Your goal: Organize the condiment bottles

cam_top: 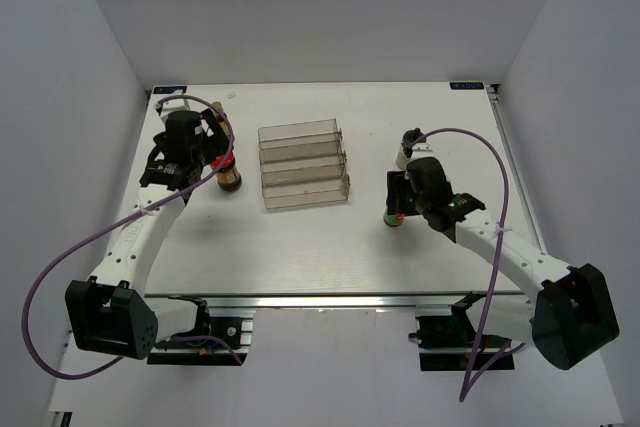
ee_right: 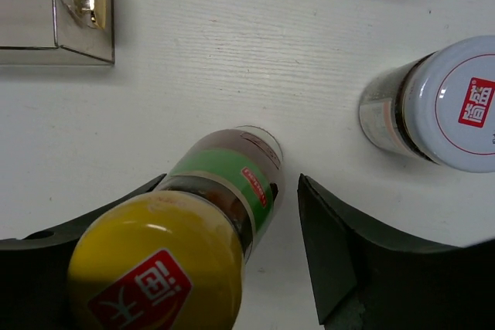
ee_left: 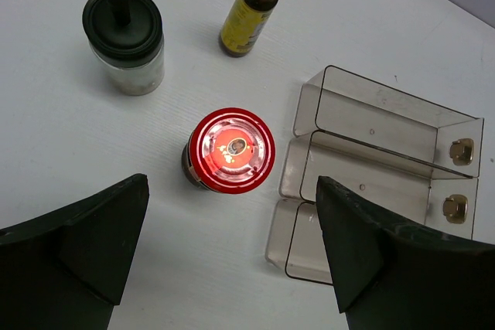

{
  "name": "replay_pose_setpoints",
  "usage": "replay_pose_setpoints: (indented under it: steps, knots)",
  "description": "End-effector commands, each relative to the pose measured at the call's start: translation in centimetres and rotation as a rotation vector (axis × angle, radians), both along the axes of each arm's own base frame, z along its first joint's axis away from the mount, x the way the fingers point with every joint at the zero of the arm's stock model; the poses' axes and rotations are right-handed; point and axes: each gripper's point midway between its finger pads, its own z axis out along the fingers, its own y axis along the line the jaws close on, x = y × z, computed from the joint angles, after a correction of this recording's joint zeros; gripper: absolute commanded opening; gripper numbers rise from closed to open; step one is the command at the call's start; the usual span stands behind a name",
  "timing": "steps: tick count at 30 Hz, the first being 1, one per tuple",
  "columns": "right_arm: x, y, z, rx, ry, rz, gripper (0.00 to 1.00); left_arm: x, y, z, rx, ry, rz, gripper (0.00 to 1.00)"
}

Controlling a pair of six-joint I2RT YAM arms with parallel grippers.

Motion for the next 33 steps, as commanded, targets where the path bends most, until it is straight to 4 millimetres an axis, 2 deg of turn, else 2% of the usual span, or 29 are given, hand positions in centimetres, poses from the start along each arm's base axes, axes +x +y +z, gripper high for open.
replay_pose_setpoints:
  steps: [1,5,9,14,16,23,26,31,33]
  knots:
    - [0.9,0.1,0.3,0.006,-0.046,-0.033,0.71,0.1,-0.2,0.8,0.001,-0.027,-0.011,0.98]
    - [1.1,0.2,0.6,0.002,-0.083,-0.028,0.74,0.2,-0.3,0.8,0.000,-0.029,-0.014,0.98]
    - [1.5,1.2,1.9,0.031,-0.162,0.002,0.80,0.2,-0.3,0.7,0.000,-0.026,-0.014,0.98]
    - [2.1,1.8,3.6,0.066,-0.268,0.010,0.79,0.2,-0.3,0.6,0.002,-0.023,-0.013,0.98]
    - [2.3,1.6,4.0,0.075,-0.302,-0.006,0.76,0.2,-0.2,0.5,0.004,-0.021,-0.009,0.98]
    - [2.3,0.8,3.4,0.067,-0.311,-0.050,0.53,0.2,0.0,0.5,0.008,-0.021,-0.002,0.98]
    - [2.2,0.7,3.1,0.068,-0.312,-0.050,0.29,0.2,-0.1,0.5,0.008,-0.021,-0.003,0.98]
    - [2.3,1.1,4.8,0.093,-0.368,-0.025,0.15,0.2,-0.1,0.6,0.007,-0.023,-0.005,0.98]
    - [2.7,1.5,6.9,0.111,-0.412,-0.010,0.11,0.2,0.0,0.8,0.008,-0.026,-0.001,0.98]
